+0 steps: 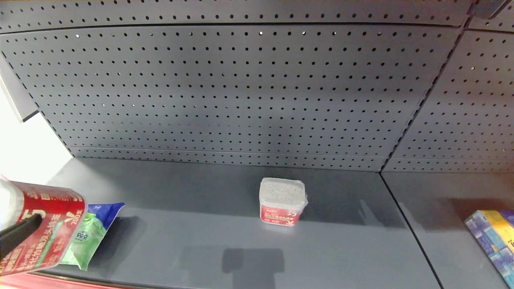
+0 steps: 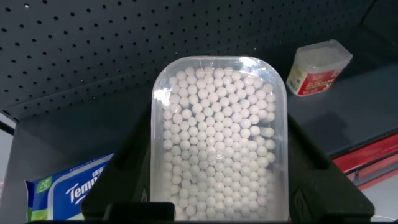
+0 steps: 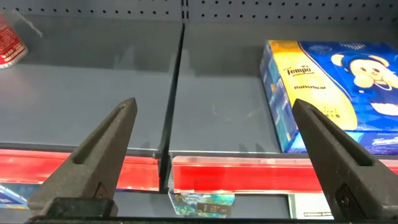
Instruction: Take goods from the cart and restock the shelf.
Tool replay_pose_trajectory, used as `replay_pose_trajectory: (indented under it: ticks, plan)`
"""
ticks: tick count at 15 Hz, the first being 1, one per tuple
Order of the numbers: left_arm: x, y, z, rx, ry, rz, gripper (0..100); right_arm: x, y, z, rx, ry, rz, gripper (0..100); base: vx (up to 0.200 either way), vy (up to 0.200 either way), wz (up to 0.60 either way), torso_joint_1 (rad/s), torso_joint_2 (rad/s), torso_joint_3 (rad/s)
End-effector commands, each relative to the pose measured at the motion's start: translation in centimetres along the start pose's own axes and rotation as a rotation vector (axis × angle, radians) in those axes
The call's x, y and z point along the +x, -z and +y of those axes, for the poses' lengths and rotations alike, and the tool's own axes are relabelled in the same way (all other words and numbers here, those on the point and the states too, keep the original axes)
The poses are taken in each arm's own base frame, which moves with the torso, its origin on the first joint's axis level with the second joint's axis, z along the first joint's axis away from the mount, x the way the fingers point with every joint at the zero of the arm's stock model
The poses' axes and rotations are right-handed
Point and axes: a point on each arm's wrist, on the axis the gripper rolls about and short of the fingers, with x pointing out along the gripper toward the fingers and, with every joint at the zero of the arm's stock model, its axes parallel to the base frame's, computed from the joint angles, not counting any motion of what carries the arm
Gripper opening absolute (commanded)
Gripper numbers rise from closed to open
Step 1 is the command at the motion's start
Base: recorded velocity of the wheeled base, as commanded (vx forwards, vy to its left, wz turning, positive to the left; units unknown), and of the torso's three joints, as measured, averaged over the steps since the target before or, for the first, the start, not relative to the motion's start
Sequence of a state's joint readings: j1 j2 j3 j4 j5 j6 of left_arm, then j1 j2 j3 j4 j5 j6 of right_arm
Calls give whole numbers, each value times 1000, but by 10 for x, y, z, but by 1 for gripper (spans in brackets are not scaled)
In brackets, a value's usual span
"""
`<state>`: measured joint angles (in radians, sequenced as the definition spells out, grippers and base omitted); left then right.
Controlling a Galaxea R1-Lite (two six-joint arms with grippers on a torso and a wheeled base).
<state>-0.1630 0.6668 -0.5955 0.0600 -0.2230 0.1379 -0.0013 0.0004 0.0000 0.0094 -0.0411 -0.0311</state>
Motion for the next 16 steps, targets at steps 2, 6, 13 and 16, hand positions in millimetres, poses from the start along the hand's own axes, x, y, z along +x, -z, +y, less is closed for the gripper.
replay_pose_trajectory:
  ticks: [2, 6, 13, 16]
  plan:
    - [0, 0, 0, 22, 8, 1, 0, 0, 0, 0, -1, 1, 1, 100, 0, 0, 0, 0, 0, 0]
    - [9, 1, 0, 78, 84, 28, 0, 2, 0, 0, -33, -16, 26, 100, 0, 0, 0, 0, 0, 0]
    - [34, -2, 1, 114, 158, 69, 0, 105, -174, 9, -33, -231, 167, 100, 0, 0, 0, 0, 0, 0]
    - [44, -1, -6, 121, 252, 91, 0, 144, -165, 34, -57, -557, 294, 100, 0, 0, 0, 0, 0, 0]
